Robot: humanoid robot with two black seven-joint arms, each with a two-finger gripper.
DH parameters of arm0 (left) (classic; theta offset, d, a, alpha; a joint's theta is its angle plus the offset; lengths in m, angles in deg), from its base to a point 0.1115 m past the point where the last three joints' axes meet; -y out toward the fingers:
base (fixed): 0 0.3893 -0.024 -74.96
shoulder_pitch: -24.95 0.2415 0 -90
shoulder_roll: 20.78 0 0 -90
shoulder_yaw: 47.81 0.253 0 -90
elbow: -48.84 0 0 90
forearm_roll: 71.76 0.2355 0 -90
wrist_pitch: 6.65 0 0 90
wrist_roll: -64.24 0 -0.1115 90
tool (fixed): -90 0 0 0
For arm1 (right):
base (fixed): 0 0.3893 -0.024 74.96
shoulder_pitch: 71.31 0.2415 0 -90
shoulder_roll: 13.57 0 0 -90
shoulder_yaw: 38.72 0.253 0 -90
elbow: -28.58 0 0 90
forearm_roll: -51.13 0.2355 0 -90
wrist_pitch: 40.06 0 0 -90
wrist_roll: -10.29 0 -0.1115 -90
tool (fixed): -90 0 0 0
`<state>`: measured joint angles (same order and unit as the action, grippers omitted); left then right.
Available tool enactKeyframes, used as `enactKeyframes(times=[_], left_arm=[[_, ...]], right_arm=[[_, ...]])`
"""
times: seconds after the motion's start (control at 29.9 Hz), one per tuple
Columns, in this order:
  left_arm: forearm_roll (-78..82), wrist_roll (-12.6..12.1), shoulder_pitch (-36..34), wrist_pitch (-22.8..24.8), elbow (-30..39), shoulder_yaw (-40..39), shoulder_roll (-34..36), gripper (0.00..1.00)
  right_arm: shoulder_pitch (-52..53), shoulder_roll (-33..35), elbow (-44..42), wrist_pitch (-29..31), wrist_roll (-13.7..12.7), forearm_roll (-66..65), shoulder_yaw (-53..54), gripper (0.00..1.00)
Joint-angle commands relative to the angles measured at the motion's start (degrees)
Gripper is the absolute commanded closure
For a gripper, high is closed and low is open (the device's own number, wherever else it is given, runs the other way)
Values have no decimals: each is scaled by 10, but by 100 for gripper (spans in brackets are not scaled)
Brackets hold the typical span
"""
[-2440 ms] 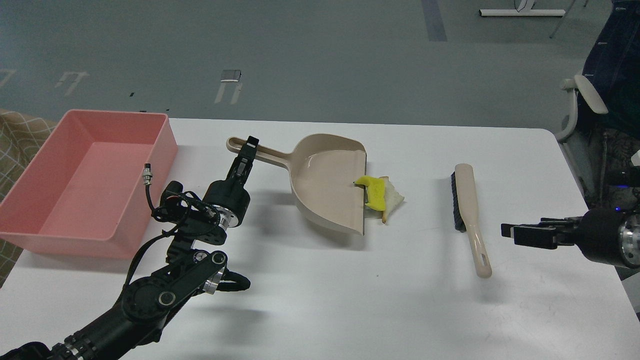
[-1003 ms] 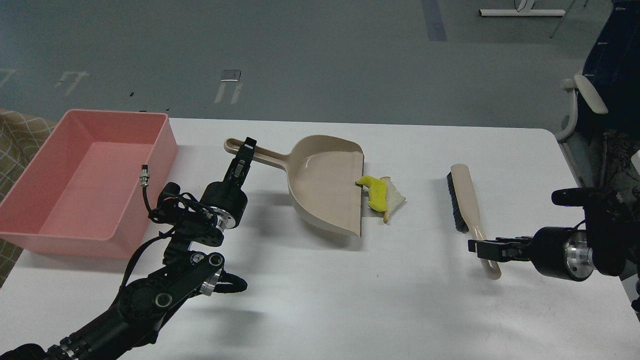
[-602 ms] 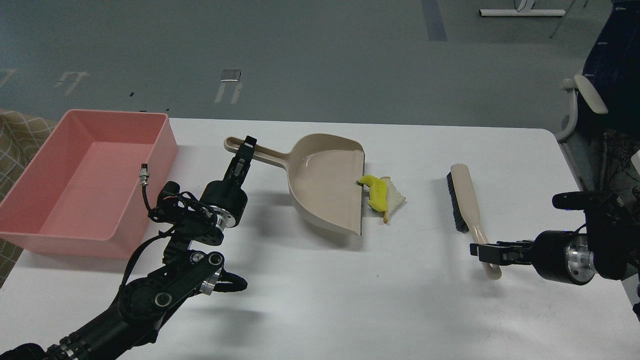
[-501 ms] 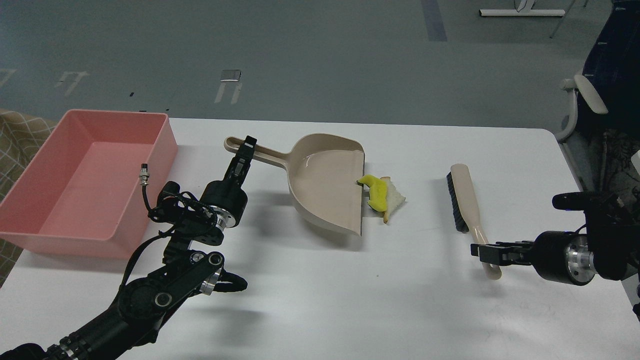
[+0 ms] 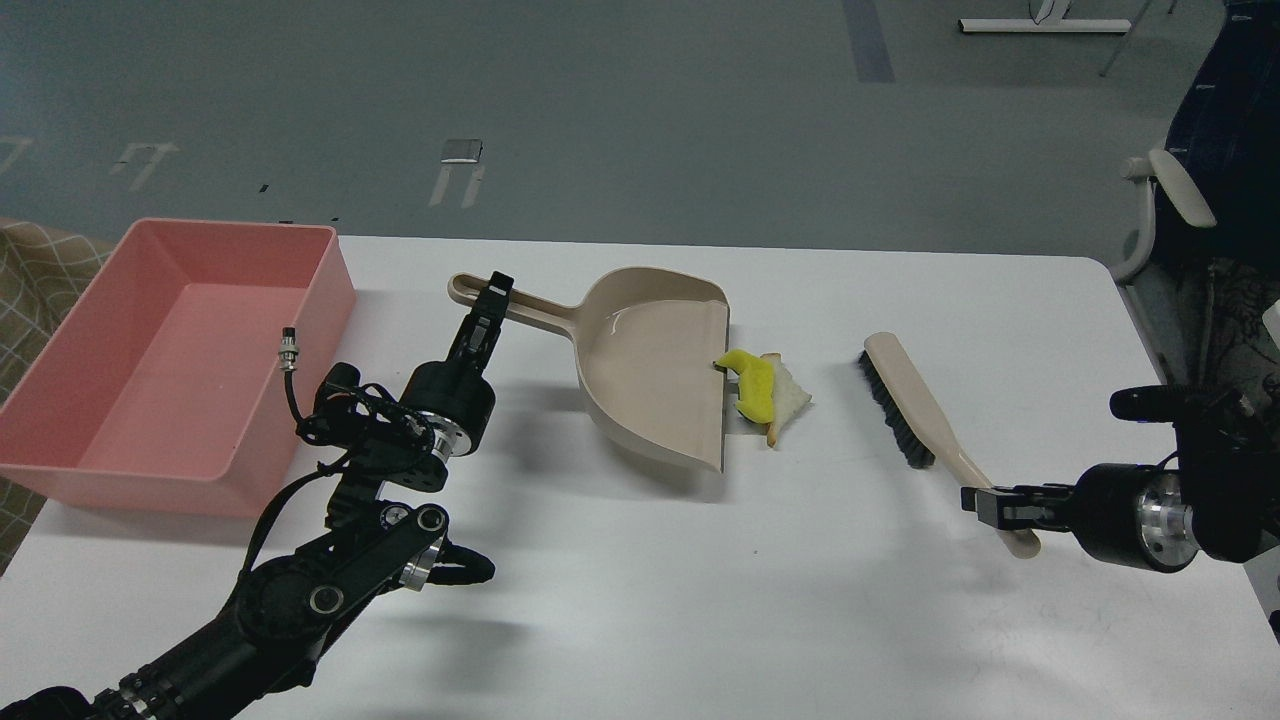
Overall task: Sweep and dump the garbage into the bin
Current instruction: 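Grasp the beige brush handle with the right gripper and lift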
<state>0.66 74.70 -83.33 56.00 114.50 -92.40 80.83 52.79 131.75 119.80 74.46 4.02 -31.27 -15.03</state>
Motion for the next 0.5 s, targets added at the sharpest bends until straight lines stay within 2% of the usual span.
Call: enactKeyframes(times=[0.0,0.47], left_arm=[[0,1,1,0,0,0,1,100],[0,0,11,1,2,4,16,100]], right_arm=[[0,0,3,0,-7,2,3,100],[5,-8,5,1,-8,3,26,100]])
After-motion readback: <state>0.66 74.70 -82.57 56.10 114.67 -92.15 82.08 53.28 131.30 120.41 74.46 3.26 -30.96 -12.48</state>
